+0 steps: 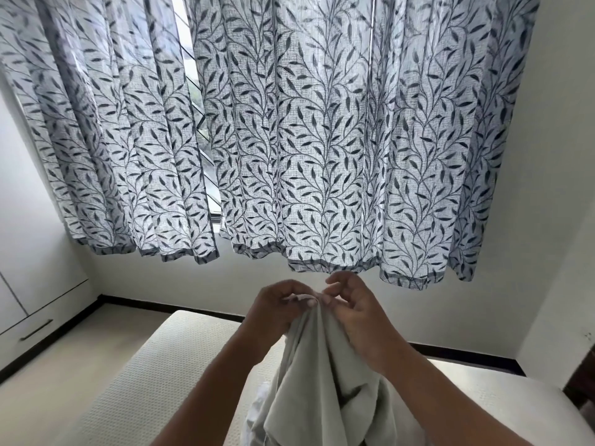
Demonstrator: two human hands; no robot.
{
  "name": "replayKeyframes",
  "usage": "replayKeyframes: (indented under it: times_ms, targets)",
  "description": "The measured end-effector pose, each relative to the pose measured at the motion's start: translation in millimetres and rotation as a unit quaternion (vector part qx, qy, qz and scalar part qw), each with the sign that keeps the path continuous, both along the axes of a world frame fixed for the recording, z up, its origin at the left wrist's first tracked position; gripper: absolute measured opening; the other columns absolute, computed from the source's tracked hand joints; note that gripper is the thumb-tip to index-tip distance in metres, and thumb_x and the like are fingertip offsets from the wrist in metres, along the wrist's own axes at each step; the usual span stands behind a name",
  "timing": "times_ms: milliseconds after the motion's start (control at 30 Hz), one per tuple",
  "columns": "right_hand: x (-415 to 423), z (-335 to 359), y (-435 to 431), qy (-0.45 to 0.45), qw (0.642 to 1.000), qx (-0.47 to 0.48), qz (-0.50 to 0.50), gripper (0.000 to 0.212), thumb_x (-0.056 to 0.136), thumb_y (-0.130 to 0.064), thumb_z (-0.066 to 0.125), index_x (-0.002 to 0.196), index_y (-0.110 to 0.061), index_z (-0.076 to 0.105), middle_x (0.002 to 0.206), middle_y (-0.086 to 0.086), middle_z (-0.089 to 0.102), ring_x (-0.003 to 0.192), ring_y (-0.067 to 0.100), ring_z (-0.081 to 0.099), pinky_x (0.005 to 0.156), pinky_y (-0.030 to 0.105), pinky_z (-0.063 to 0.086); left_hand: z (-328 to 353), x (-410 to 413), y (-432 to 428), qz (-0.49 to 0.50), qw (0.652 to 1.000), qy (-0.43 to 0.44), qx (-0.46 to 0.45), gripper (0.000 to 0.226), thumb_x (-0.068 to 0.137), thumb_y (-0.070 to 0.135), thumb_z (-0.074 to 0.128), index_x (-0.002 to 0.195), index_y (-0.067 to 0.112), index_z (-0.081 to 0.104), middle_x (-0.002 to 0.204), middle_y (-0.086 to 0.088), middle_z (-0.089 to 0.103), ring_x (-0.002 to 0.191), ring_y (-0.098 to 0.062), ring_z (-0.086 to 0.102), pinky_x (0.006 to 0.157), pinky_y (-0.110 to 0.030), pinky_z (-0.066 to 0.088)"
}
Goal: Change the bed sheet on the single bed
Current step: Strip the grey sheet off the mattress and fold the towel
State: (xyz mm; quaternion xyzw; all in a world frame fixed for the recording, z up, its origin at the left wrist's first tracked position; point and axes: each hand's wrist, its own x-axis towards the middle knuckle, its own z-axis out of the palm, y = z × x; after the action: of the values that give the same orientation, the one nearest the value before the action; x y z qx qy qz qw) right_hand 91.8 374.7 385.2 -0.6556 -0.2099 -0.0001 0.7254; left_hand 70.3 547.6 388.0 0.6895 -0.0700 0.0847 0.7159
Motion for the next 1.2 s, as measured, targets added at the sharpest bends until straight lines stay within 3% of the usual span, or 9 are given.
replayKeyframes:
  times_ms: [200,400,533,667,833,933,1100,1167,1200]
  targets:
    - [3.3,-2.6,-1.3,-0.011,1.0,0.028,0.006,0.021,0.093,0.01,0.062,0.097,-0.01,0.058,0.086,-0.005,0.063,0.084,0.008,0.058,0.081,0.018,0.046,-3.4,8.7,2.6,0.004,1.0,0.008,0.019,0.036,0.079,0.007,0.081,0.111,0.019,0.071,0.086,-0.014,0.065,0.08,-0.02,0.055,0.072,-0.032,0.043]
    - [13.0,-1.2,-11.1,-0.066,0.988,-0.135,-0.034,0.021,0.09,-0.023,0.076,0.103,-0.027,0.061,0.086,-0.009,0.063,0.065,0.006,0.052,0.06,0.02,0.043,4.5,19.6,-0.7,0.07,0.971,-0.032,0.225,0.007,0.078,0.027,0.061,0.08,0.022,0.065,0.066,0.008,0.059,0.063,-0.008,0.048,0.062,-0.031,0.04]
    - [29.5,-3.1,-23.0,-0.103,0.926,-0.345,-0.11,0.02,0.083,-0.037,0.074,0.093,-0.028,0.059,0.079,-0.006,0.066,0.068,0.007,0.06,0.061,0.025,0.048,44.6,33.3,-10.4,0.173,0.935,-0.136,0.279,0.013,0.087,0.011,0.054,0.089,0.021,0.061,0.069,0.007,0.06,0.058,0.003,0.05,0.055,-0.019,0.039]
    - [47.9,-7.2,-46.0,-0.053,0.914,-0.371,-0.155,0.007,0.083,-0.021,0.066,0.084,-0.025,0.061,0.077,-0.009,0.066,0.074,0.017,0.062,0.063,0.032,0.048,104.0,45.9,-7.8,0.259,0.901,-0.222,0.27,0.017,0.091,0.007,0.054,0.093,0.023,0.059,0.075,0.013,0.06,0.066,0.011,0.054,0.055,-0.012,0.037]
    - [68.0,-26.1,-97.8,-0.047,0.858,-0.456,-0.232,0.013,0.084,-0.028,0.06,0.094,-0.02,0.064,0.086,-0.002,0.069,0.081,0.025,0.064,0.065,0.035,0.048,156.7,55.0,17.8,0.377,0.868,-0.256,0.197,0.017,0.097,0.006,0.05,0.092,0.022,0.053,0.074,0.016,0.053,0.063,0.013,0.049,0.055,-0.006,0.033]
    - [76.7,-31.0,-127.7,-0.027,0.827,-0.5,-0.257,0.014,0.086,-0.021,0.054,0.094,-0.021,0.065,0.09,0.001,0.071,0.086,0.028,0.067,0.064,0.035,0.046,176.9,57.9,43.9,0.43,0.845,-0.266,0.177,0.01,0.1,0.016,0.051,0.092,0.021,0.053,0.075,0.007,0.053,0.065,-0.001,0.048,0.06,-0.025,0.033]
    - [92.4,4.5,-175.9,0.074,0.731,-0.628,-0.256,0.011,0.092,-0.026,0.055,0.096,-0.02,0.064,0.116,0.009,0.07,0.104,0.027,0.067,0.077,0.031,0.047,201.2,61.0,95.1,0.518,0.805,-0.247,0.148,0.015,0.101,0.021,0.051,0.104,0.008,0.058,0.096,-0.009,0.059,0.086,-0.022,0.052,0.071,-0.026,0.033]
    - [101.5,34.2,-187.9,0.125,0.771,-0.559,-0.278,0.03,0.09,-0.042,0.063,0.099,-0.014,0.067,0.114,0.013,0.071,0.101,0.029,0.067,0.08,0.033,0.05,200.7,64.0,113.0,0.536,0.796,-0.226,0.168,0.019,0.1,0.021,0.051,0.108,0.004,0.058,0.104,-0.016,0.062,0.093,-0.029,0.056,0.076,-0.029,0.034]
    - [105.8,52.4,-186.9,0.163,0.831,-0.46,-0.269,0.042,0.089,-0.047,0.068,0.104,-0.008,0.068,0.109,0.015,0.072,0.095,0.029,0.067,0.079,0.035,0.053,199.3,66.0,118.0,0.535,0.802,-0.209,0.163,0.019,0.101,0.021,0.051,0.108,0.005,0.057,0.104,-0.017,0.062,0.093,-0.029,0.055,0.076,-0.03,0.033]
